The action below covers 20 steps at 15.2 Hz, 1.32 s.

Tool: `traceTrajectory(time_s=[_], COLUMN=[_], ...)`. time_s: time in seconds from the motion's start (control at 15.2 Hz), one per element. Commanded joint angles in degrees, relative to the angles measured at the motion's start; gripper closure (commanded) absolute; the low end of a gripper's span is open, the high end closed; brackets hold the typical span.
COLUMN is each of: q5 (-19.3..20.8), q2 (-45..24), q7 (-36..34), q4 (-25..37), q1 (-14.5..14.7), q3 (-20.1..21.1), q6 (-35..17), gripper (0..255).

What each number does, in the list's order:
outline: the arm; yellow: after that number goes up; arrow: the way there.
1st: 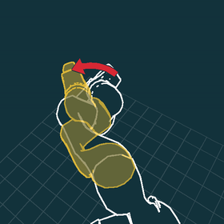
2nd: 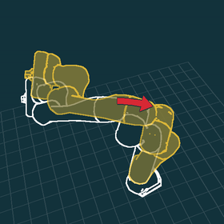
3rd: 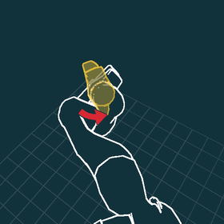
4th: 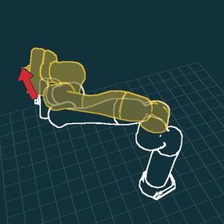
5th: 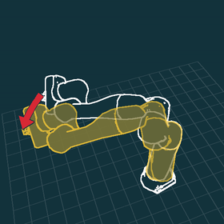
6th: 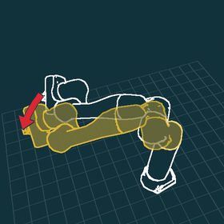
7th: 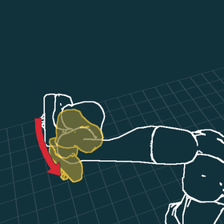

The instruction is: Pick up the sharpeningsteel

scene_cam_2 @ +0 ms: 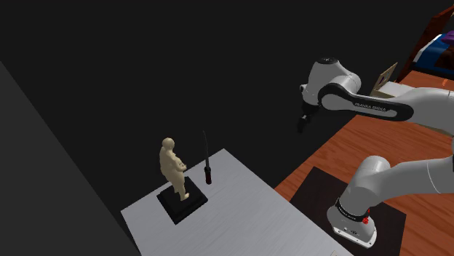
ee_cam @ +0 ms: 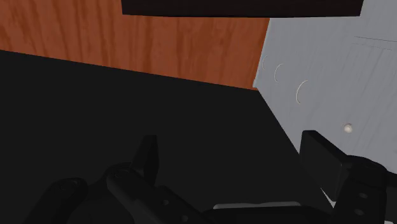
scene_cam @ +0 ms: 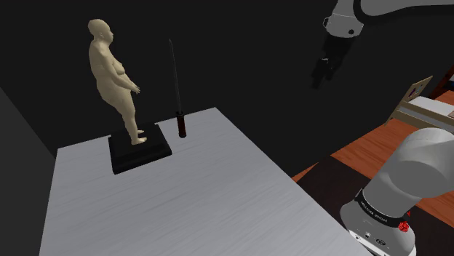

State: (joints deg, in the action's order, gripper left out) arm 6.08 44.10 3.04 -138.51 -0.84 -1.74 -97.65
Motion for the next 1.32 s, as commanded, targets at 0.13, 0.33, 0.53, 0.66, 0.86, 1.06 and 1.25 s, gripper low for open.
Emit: traceTrajectory(time_s=[0.13, 0.33, 0.53, 0.66, 0.86, 1.06, 1.25], q5=[-1.41, -3.37, -5.13, -6.17, -7.53, -8.62, -9.40], q2=[-1.90, -4.96, -8.24, -10.53, -14.08, -17.73, -21.45], q7=[-0.57, -1.31, -1.93, -2.30, -2.78, -3.23, -3.68], q4=[0.12, 0.65, 1.60, 2.47, 4.10, 6.11, 8.49], q1=[1.39, 3.41, 5.32, 6.54, 8.25, 9.82, 11.25], q3=[1.08, 2.73, 4.40, 5.52, 7.23, 8.96, 10.72], q6=[-2.68, -6.64, -10.48, -12.95, -16.49, -19.81, -22.87], gripper=[0, 0, 0, 0, 0, 0, 0])
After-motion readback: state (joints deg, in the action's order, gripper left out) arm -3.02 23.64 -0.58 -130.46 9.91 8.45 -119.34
